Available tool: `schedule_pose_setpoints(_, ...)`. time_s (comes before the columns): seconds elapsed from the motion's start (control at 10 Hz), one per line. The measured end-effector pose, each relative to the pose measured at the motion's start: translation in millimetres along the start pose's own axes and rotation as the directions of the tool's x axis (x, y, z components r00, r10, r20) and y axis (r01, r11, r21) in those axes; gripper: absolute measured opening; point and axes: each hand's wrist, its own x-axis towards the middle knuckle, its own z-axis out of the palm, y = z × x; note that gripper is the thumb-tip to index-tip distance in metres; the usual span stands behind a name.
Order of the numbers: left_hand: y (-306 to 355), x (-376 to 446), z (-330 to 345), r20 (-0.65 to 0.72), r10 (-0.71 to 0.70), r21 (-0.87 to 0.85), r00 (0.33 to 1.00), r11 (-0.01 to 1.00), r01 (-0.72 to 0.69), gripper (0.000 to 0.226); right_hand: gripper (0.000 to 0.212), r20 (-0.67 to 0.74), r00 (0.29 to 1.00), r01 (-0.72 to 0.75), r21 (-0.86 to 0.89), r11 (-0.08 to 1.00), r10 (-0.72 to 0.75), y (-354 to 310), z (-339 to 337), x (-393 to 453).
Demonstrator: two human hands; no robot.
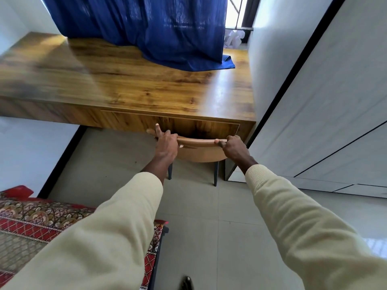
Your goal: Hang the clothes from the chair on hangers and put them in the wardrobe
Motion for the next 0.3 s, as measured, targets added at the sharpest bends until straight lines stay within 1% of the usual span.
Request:
schedule_pose_setpoints(0.1,-6,-1,0,0.094,0.034,-0.027,0.995,0.999,-0.031,0.065,0.05,0.034,0.999,0.001,-0.068,0.998,0.002,0,2,-1)
schedule_pose_setpoints(0.2,-12,-19,-10,0.178,0.066,-0.097,0.982,0.994,-0.049,0.087,0.047,0.061,0.993,-0.088,-0.131,0.987,0.097,-15,-1,-16)
schedule_pose_setpoints(0.3,-17,-56,-12,0.021,0.009,-0.162,1.0,0.987,-0.006,0.086,0.057,-0.069,0.998,-0.007,-0.242,0.97,-0.011,-31,-1,-44)
